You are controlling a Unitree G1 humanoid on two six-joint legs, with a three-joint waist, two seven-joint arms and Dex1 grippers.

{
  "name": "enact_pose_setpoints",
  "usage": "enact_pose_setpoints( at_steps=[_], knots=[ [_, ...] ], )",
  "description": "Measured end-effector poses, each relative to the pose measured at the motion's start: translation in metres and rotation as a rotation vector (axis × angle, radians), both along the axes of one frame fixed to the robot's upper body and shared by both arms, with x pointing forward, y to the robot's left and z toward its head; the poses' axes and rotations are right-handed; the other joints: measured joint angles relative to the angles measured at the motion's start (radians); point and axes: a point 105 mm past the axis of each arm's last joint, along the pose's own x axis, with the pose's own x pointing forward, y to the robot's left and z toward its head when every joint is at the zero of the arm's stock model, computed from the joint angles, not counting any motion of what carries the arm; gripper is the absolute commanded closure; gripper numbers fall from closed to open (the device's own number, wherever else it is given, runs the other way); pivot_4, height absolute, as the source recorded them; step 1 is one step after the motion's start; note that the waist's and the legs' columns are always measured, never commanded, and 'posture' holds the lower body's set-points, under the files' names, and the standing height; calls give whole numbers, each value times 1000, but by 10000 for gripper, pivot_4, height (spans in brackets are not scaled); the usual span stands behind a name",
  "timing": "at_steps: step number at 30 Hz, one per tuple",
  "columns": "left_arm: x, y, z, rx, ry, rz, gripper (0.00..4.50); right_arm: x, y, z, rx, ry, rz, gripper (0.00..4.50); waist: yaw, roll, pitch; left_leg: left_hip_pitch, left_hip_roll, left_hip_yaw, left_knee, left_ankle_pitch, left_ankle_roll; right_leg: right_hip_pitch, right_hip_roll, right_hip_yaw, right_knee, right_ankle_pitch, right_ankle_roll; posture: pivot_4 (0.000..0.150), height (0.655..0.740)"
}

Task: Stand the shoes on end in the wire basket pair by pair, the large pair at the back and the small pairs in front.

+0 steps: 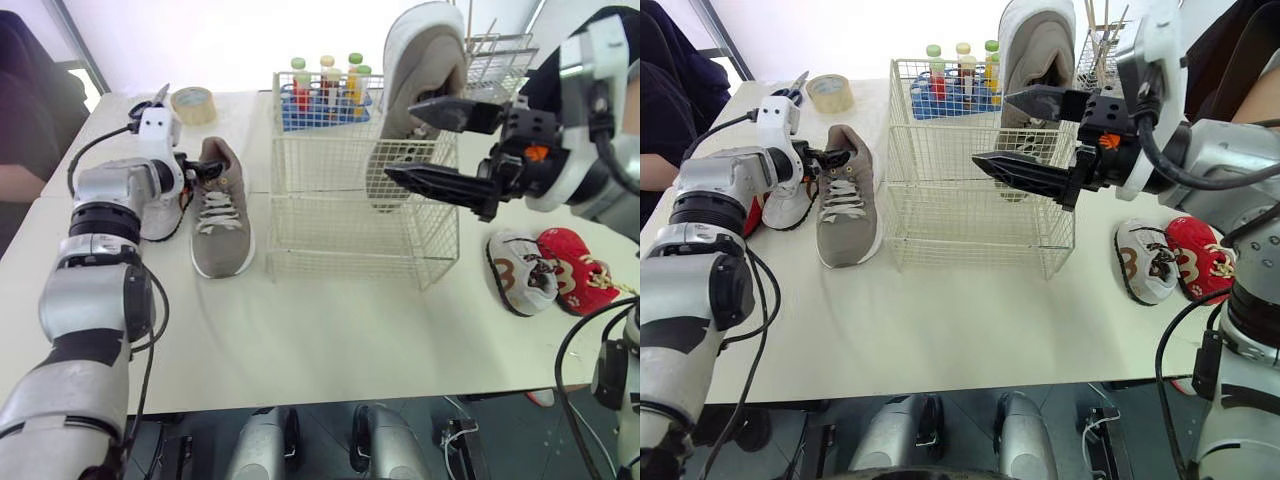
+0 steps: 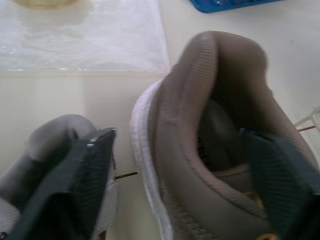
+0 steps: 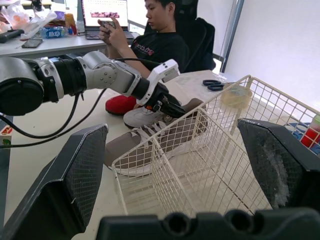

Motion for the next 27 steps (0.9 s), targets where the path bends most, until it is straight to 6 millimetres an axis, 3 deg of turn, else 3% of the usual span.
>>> enact_pose_setpoints(
  at_steps=[4, 5, 13, 16, 18, 21, 24, 27],
  knots=[
    [1, -1, -2, 37, 0, -8, 42989, 1, -1, -1, 1, 4, -6, 0, 0, 0, 0, 0, 0, 0, 0, 0, 0, 0, 0, 0, 0, 0, 0, 1500, 7400],
    [1, -1, -2, 39, -1, -9, 44478, 1, -1, -1, 2, 2, -7, 0, 0, 0, 0, 0, 0, 0, 0, 0, 0, 0, 0, 0, 0, 0, 0, 1500, 7400],
    [3, 5, 0, 23, -22, 38, 44478, 2, -2, 0, 7, -2, -21, 0, 0, 0, 0, 0, 0, 0, 0, 0, 0, 0, 0, 0, 1, 0, 0, 1500, 7400],
    [5, 10, 13, -57, -85, 85, 44478, 2, -4, 0, -3, -5, -36, 0, 0, -1, 1, -1, 0, -1, 1, 0, 0, -1, 0, 0, 1, 0, 0, 1500, 7400],
    [7, 10, 42, -97, -215, 88, 44478, 2, -5, 1, -3, -7, -42, 0, 2, -5, 3, -4, 0, -2, 1, 0, 0, -2, -1, -1, 1, 0, 0, 1500, 7400],
    [-3, 6, 112, -198, -485, 79, 44478, 2, -5, 1, 0, -7, -44, 0, 2, -7, 4, -5, -1, -2, 2, -1, 1, -2, -2, -2, 0, 2, 2, 1500, 7400],
    [-29, 0, 182, -267, -765, 68, 44478, 2, -5, 1, 3, -7, -49, 0, 1, -7, 4, -4, -1, -1, 2, -1, 3, 0, -3, -1, -1, 3, 4, 1500, 7400],
    [-58, -4, 232, -333, -988, 73, 44478, 3, -5, 1, 4, -7, -53, 0, 2, -7, 4, -2, -2, -1, 2, -2, 3, 2, -3, -1, -2, 3, 5, 1500, 7400]
  ],
)
